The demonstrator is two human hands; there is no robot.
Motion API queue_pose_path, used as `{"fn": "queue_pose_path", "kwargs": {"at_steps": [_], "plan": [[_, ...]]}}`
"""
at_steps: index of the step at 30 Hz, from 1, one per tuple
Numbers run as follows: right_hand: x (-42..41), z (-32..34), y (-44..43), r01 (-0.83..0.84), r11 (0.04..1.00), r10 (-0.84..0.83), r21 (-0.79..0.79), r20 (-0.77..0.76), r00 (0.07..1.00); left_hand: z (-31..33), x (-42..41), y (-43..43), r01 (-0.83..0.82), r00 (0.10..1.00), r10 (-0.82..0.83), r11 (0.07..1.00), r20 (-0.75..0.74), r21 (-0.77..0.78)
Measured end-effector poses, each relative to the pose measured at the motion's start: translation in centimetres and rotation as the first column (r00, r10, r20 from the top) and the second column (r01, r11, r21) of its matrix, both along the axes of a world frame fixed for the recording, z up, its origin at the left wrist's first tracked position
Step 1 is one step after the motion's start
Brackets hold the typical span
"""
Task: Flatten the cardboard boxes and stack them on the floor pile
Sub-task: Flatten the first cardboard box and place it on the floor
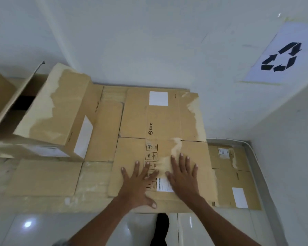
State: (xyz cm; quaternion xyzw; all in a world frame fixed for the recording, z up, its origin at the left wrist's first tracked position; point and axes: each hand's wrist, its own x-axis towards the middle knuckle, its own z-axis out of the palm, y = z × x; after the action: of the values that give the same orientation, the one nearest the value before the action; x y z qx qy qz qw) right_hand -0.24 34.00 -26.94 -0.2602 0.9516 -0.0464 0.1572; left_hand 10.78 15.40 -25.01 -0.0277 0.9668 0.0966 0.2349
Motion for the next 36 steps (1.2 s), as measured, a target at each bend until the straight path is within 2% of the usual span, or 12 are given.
{"fn": "queue_pose_path", "kwargs": {"at_steps": [4,7,11,16,21,24,27,29,31,32,33,36], "plan": [[6.3,0.2,2.9,-0.023,1.0,0.023,-0.019,-0.007,1.0,0.4,-0.5,-0.6,0.027,1.0,-0.027,0.999,-0.003,-0.021],[7.3,0.6,4.2,-0.093,0.995,0.092,0.032,0.033,0.995,0.6,0.0,-0.1,0.026,1.0,-0.025,0.999,0.013,-0.026],[7.5,1.2,4.2,-0.057,0.997,0.053,0.058,0.077,0.996,0.8,1.1,0.5,0.01,1.0,-0.01,1.0,-0.014,-0.025],[7.9,1.2,5.0,-0.091,0.995,0.086,0.042,0.121,0.989,2.5,1.3,2.1,0.096,0.99,-0.093,0.995,0.109,-0.022],[6.9,3.9,4.8,-0.178,0.978,0.16,0.112,0.149,0.976,5.1,1.0,-0.9,0.187,0.982,-0.185,0.981,-0.025,0.055],[6.9,4.8,4.5,-0.157,0.982,0.138,0.106,0.172,0.975,4.8,2.7,-1.2,0.24,0.963,-0.237,0.971,0.127,-0.013],[7.8,5.2,4.4,-0.158,0.982,0.136,0.099,0.2,0.97,1.9,5.2,1.3,0.094,0.978,-0.063,0.985,0.199,-0.148],[8.3,5.3,4.5,-0.167,0.98,0.147,0.106,0.178,0.973,-0.8,5.9,2.5,0.092,0.995,-0.079,0.971,0.067,-0.221],[8.2,5.8,4.8,-0.174,0.976,0.151,0.129,0.172,0.974,-2.2,5.6,2.7,0.077,0.995,-0.087,0.979,-0.043,-0.189],[8.0,6.0,5.0,-0.178,0.975,0.155,0.136,0.16,0.975,-0.1,5.8,2.9,0.121,0.991,-0.113,0.984,0.067,-0.133],[7.9,6.4,5.2,-0.176,0.975,0.156,0.139,0.145,0.977,1.3,5.6,3.3,0.147,0.989,-0.143,0.984,0.047,-0.097],[8.0,7.7,5.7,-0.186,0.973,0.176,0.139,0.081,0.981,5.1,6.1,2.9,0.164,0.974,-0.191,0.964,-0.12,-0.208]]}}
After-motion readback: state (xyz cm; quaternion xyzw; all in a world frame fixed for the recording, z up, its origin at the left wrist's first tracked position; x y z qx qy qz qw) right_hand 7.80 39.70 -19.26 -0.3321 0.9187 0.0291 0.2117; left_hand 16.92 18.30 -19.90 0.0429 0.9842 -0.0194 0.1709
